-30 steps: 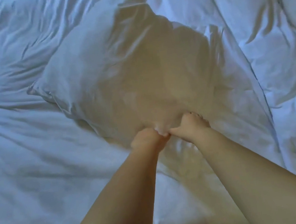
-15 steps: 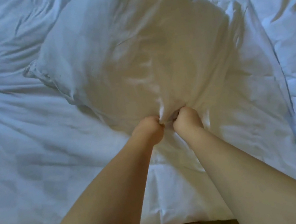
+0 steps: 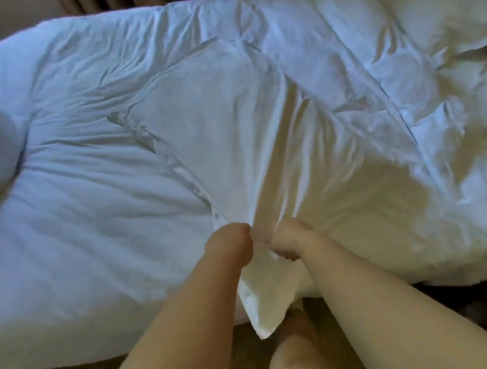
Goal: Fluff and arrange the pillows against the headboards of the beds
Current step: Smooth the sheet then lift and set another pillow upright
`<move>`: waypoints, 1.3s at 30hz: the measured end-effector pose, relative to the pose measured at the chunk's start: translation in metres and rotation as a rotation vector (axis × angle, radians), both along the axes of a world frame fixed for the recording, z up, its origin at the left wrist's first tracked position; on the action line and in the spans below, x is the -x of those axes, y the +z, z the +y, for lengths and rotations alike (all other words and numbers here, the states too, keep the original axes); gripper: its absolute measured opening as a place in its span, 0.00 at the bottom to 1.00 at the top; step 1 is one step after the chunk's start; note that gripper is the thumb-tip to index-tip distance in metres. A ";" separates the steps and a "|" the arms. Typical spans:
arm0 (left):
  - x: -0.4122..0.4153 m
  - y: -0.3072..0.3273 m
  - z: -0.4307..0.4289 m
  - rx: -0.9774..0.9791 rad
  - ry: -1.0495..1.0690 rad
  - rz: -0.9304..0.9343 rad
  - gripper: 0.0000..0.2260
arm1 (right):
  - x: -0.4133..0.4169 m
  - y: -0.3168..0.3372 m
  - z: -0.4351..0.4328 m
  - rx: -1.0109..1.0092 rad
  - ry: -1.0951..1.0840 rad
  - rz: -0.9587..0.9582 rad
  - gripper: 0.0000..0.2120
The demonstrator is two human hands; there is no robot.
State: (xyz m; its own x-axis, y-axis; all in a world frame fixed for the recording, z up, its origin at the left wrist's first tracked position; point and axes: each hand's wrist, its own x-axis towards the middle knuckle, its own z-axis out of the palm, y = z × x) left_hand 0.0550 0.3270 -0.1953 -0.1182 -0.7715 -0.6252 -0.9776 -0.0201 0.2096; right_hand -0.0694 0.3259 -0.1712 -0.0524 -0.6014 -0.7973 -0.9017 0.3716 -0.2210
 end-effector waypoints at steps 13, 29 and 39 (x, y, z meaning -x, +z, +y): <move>-0.068 0.022 0.136 -0.083 -0.119 -0.057 0.14 | -0.073 0.017 0.163 -0.008 -0.132 -0.054 0.10; -0.045 0.047 0.022 0.210 0.148 -0.101 0.15 | -0.033 0.036 0.025 0.372 0.009 -0.032 0.04; -0.051 0.035 -0.178 0.272 0.404 -0.151 0.20 | 0.000 0.022 -0.222 0.509 0.327 0.018 0.12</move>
